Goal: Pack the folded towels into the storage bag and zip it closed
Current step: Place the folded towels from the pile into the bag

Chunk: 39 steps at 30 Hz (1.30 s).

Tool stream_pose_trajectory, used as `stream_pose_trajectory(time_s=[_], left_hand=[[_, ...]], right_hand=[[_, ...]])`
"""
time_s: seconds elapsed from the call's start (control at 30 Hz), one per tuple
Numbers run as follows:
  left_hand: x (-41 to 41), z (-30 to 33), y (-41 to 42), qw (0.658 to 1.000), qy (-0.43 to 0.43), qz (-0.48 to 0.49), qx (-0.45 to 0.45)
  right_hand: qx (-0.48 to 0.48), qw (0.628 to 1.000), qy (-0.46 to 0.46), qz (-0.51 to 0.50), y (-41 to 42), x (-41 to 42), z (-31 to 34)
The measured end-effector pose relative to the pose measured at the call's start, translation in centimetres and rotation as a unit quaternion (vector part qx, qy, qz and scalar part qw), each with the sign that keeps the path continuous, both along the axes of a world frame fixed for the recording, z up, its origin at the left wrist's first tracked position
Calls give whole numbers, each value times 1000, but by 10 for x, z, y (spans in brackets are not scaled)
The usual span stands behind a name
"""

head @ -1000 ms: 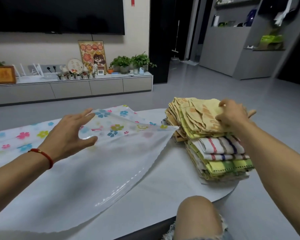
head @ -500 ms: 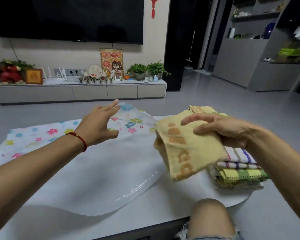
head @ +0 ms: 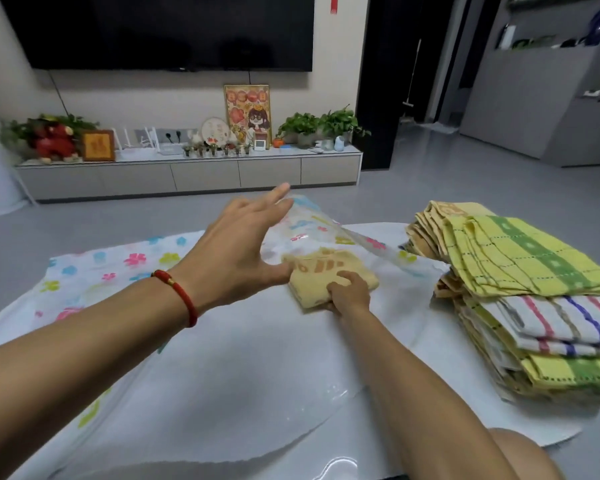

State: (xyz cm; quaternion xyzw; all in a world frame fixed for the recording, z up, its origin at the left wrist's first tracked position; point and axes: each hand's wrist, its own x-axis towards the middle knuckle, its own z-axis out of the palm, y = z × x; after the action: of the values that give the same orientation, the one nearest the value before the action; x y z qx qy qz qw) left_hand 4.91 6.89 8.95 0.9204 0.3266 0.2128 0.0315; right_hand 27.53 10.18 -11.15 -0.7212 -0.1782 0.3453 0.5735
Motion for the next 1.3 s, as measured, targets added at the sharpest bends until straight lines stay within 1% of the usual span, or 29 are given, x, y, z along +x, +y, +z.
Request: stream_pose_trajectory(time_s=[0.1,0.17,0.33,0.37,0.47,0.53,0.6,0.67,0.7,0.73,0.77,0.8,0.83,0.9,0.93,1.03,1.07,1.1,1.17,1.2,1.3], left_hand=[[-4,-5,-4,1000,-13,-11,5],[-6,-6,-6,1000,-22,-10,2],[-10,-12,-9,1000,-15,-19,-2],[-10,-14,-9,1000,-15,-19,-4],[-7,-16,-8,1000,-17,-12,-12],[-4,-15,-7,1000,-19,-4,-20],[-1,-16,-7,1000,-19,6,-22],[2,-17,-8,999,-21,13,-23],[4,-18,-10,999,-21,15,-24],[5,-18,-11,999,-18,16,-27],[5,-19,-12,999,-13,17,-30],[6,-19,-13,999,-3,18,-31],[6,-19,-13,999,10,20,-25],[6,-19,-13,999,37,25,-4],[6,-20,-13,998,49,27,4],[7,-21,-12,997,67,30,16],[7,-21,-12,997,66,30,19],[7,-22,-11,997,63,32,22],[8,-21,-9,998,53,38,21],[8,-21,-8,998,48,42,16],[8,-23,-3,998,46,52,4]], right_hand=[[21,998,-45,-26,16,3,-4],[25,997,-67,-14,25,6,-6],[42,991,-60,115,40,27,-4],[47,990,-45,128,42,30,-2],[49,988,40,144,40,30,-1],[49,988,51,140,30,28,1],[45,984,9,172,12,26,8],[42,970,-19,237,-14,25,22],[24,960,-51,276,-32,24,31],[-11,944,-117,310,-51,25,39],[-52,919,-196,339,-71,27,48],[-76,893,-264,357,-91,31,54],[-78,872,-320,362,-112,38,62],[-55,841,-430,324,-155,56,85],[-41,832,-478,278,-174,69,98],[-21,820,-568,75,-210,121,130],[-33,816,-577,21,-214,141,136],[-61,812,-580,-10,-213,161,141],[-164,799,-578,-10,-202,201,145],[-210,800,-562,0,-193,218,145],[-295,821,-488,1,-167,253,141]])
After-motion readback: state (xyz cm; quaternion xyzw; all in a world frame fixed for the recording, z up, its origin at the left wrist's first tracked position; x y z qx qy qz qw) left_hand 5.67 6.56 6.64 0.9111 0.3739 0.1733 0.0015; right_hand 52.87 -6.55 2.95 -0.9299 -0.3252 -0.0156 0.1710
